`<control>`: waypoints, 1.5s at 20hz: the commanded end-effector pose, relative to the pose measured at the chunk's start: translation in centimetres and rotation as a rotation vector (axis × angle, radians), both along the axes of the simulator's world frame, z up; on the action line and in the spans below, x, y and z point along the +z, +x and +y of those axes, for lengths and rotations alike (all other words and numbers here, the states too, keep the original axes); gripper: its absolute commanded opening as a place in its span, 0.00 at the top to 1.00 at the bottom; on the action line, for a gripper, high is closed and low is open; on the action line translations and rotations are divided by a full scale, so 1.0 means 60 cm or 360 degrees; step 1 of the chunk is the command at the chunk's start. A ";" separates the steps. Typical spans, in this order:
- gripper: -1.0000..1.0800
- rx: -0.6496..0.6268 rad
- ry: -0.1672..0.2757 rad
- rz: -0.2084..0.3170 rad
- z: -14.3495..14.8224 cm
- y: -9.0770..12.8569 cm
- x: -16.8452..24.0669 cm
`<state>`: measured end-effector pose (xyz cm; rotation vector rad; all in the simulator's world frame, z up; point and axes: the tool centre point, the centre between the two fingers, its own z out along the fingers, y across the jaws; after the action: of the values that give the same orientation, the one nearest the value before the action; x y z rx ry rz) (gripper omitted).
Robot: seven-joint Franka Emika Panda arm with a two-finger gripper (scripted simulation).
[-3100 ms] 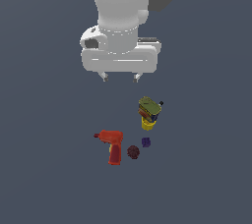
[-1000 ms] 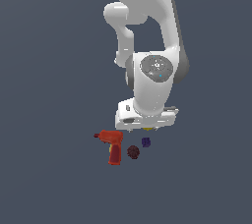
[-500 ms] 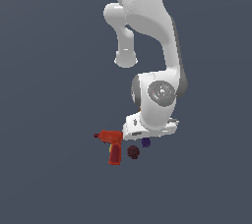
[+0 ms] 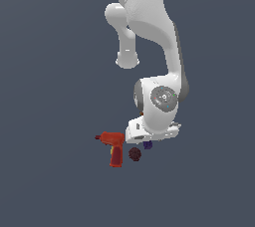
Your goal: Pick up a designated object from a clutter of objects.
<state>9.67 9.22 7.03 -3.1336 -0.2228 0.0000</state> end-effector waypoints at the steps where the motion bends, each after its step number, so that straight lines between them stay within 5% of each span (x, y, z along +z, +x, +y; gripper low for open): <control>1: 0.04 0.0000 0.0000 0.0002 0.000 -0.001 -0.012; 13: 0.04 0.0001 0.0000 0.0000 0.001 0.000 -0.081; 14: 1.00 0.0001 0.0000 0.0000 0.001 0.000 -0.081; 30: 1.00 0.0001 0.0000 0.0000 0.002 -0.007 -0.070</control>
<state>9.37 9.30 2.56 -3.1338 -0.2239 0.0020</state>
